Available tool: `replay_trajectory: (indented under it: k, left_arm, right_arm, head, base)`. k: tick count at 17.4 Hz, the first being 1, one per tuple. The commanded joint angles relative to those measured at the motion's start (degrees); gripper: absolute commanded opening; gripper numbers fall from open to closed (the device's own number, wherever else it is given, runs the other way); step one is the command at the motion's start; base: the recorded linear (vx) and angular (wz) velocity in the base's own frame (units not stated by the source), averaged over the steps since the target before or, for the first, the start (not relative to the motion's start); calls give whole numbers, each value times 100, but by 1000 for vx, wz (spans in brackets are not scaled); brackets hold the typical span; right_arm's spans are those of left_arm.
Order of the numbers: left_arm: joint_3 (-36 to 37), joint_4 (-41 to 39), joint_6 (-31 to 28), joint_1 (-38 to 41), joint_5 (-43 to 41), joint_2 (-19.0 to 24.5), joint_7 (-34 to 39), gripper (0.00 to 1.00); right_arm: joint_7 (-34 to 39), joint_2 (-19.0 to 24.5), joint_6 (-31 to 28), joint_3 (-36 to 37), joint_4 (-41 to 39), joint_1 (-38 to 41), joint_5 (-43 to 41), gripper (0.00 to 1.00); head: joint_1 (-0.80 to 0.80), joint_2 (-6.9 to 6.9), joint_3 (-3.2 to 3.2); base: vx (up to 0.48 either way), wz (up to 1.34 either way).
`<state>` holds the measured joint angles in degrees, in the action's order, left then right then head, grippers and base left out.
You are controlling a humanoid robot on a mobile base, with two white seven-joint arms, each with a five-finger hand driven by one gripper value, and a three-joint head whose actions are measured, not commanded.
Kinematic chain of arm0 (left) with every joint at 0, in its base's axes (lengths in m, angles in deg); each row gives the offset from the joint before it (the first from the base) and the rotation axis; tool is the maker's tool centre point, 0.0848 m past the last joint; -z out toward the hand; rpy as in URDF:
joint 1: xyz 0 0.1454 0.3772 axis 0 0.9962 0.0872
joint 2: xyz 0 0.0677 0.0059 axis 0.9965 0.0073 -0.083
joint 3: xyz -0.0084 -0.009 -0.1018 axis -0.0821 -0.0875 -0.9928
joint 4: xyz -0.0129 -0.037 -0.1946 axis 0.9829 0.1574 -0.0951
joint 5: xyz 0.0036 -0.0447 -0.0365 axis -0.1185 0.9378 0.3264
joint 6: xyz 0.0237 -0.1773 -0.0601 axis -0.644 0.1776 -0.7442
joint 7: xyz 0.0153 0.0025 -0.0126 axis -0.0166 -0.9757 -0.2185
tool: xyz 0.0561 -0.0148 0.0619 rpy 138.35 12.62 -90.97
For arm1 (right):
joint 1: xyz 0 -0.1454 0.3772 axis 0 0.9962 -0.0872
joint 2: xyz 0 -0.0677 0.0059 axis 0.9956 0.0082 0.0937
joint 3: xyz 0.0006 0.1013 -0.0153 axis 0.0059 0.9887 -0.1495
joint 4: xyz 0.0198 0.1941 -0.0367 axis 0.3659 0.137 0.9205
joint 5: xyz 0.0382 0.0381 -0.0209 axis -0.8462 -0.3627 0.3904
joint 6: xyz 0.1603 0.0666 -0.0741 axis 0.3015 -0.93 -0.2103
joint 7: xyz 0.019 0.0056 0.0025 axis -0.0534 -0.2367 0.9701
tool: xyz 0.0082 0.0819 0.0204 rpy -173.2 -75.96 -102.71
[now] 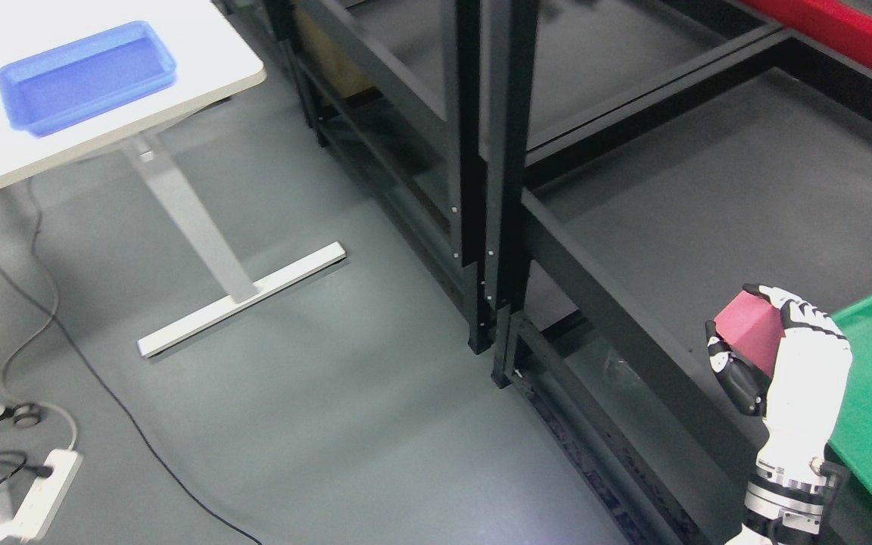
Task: Pick pink block from left shelf to tray
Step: 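Turn and drive to the white table holding the block in the right hand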
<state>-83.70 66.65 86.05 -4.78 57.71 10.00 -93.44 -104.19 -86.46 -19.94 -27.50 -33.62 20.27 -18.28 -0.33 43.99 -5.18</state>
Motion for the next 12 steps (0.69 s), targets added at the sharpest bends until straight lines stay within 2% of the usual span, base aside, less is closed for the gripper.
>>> replay_trajectory:
  k: [1, 12]
  left_arm:
    - [0, -100, 3, -185, 0, 100, -5, 100]
    - [0, -100, 3, -185, 0, 100, -5, 100]
  right_arm:
    - [13, -93, 2, -137, -13, 7, -5, 5]
    - [13, -93, 2, -146, -13, 25, -5, 5]
  head:
    - [0, 0, 0]
    - [0, 1, 0]
  base:
    - [-146, 745]
    - [-122, 603]
